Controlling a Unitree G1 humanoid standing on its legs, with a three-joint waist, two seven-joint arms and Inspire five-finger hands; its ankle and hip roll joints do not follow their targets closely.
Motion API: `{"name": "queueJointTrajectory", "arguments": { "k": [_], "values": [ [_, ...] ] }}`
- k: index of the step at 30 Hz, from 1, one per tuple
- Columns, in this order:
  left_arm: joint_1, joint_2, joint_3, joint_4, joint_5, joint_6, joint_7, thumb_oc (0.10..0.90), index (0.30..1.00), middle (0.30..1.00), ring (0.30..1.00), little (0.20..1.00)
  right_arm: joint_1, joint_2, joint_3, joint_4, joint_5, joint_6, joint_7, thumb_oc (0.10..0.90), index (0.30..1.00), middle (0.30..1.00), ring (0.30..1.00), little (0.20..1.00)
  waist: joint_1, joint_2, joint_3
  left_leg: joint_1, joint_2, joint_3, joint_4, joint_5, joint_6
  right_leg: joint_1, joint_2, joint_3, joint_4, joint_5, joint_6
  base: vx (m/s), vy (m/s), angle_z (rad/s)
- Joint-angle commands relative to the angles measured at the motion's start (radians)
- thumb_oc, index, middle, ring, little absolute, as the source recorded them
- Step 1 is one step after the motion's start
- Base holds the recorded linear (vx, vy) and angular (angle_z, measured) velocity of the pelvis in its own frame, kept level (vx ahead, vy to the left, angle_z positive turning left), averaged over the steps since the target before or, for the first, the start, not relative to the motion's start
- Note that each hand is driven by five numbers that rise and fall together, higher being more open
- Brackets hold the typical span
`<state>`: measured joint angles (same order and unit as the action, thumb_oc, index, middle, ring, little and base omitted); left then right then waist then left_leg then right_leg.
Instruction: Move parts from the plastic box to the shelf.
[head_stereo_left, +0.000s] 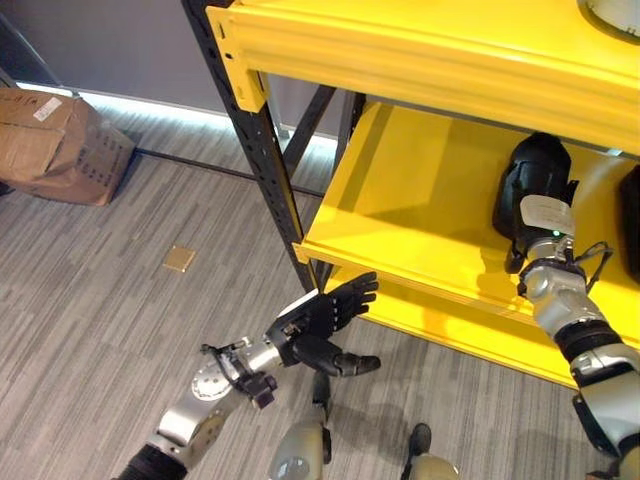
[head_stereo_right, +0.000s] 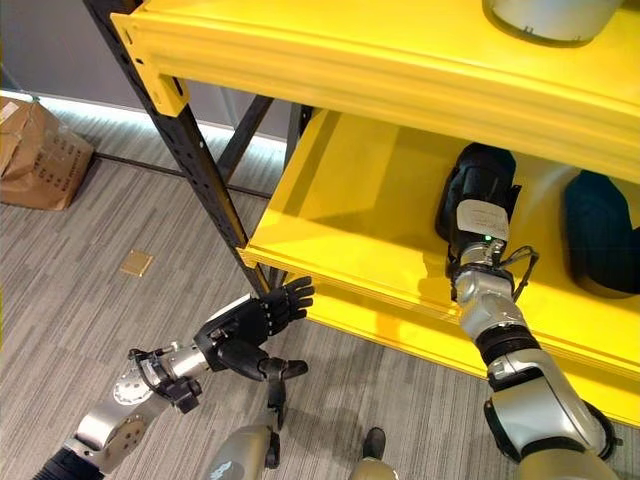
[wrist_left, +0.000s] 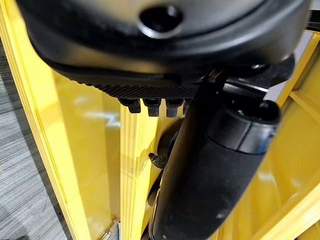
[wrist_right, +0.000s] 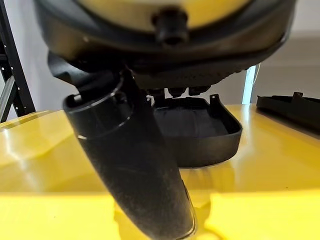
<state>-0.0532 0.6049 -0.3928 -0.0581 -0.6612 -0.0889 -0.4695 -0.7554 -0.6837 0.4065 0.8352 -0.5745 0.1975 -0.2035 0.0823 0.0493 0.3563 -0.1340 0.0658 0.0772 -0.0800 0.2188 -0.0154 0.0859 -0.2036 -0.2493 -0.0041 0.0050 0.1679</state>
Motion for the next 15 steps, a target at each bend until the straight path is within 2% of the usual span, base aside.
{"name": "queueJointTrajectory", "arguments": {
  "k": [1,5,9,15],
  "values": [
    [-0.053,-0.045,0.036,-0.113,-0.052,-0.079,-0.019,0.9,1.0,1.0,1.0,1.0,-0.023,-0.032,0.051,0.098,0.073,0.009,0.061,0.9,1.0,1.0,1.0,1.0,0.012,0.006,0.013,0.068,0.013,0.043,0.095,-0.204,0.002,-0.097,0.007,0.032,0.128,-0.035,-0.057,0.0,0.0,0.0],
    [-0.054,-0.048,0.041,-0.114,-0.052,-0.07,-0.02,0.9,1.0,1.0,1.0,1.0,-0.02,-0.03,0.053,0.073,0.094,-0.025,0.12,0.9,1.0,1.0,1.0,1.0,0.01,0.004,0.012,0.07,0.014,0.043,0.099,-0.204,0.001,-0.097,0.006,0.033,0.133,-0.036,-0.058,0.0,0.0,0.0],
    [-0.047,-0.049,0.047,-0.12,-0.048,-0.062,-0.025,0.9,1.0,1.0,1.0,1.0,-0.009,-0.03,0.067,0.04,0.057,-0.064,0.165,0.9,1.0,1.0,1.0,1.0,0.009,-0.001,0.011,0.075,0.016,0.043,0.099,-0.205,0.002,-0.096,0.006,0.034,0.138,-0.037,-0.058,0.0,0.0,0.0],
    [-0.047,-0.052,0.048,-0.118,-0.039,-0.056,-0.026,0.9,1.0,1.0,1.0,1.0,-0.011,-0.04,0.091,0.021,0.063,-0.067,0.218,0.9,1.0,1.0,1.0,1.0,0.012,-0.009,0.009,0.074,0.018,0.044,0.101,-0.204,0.001,-0.093,0.008,0.035,0.137,-0.037,-0.058,0.0,-0.011,-0.02]
  ]
}}
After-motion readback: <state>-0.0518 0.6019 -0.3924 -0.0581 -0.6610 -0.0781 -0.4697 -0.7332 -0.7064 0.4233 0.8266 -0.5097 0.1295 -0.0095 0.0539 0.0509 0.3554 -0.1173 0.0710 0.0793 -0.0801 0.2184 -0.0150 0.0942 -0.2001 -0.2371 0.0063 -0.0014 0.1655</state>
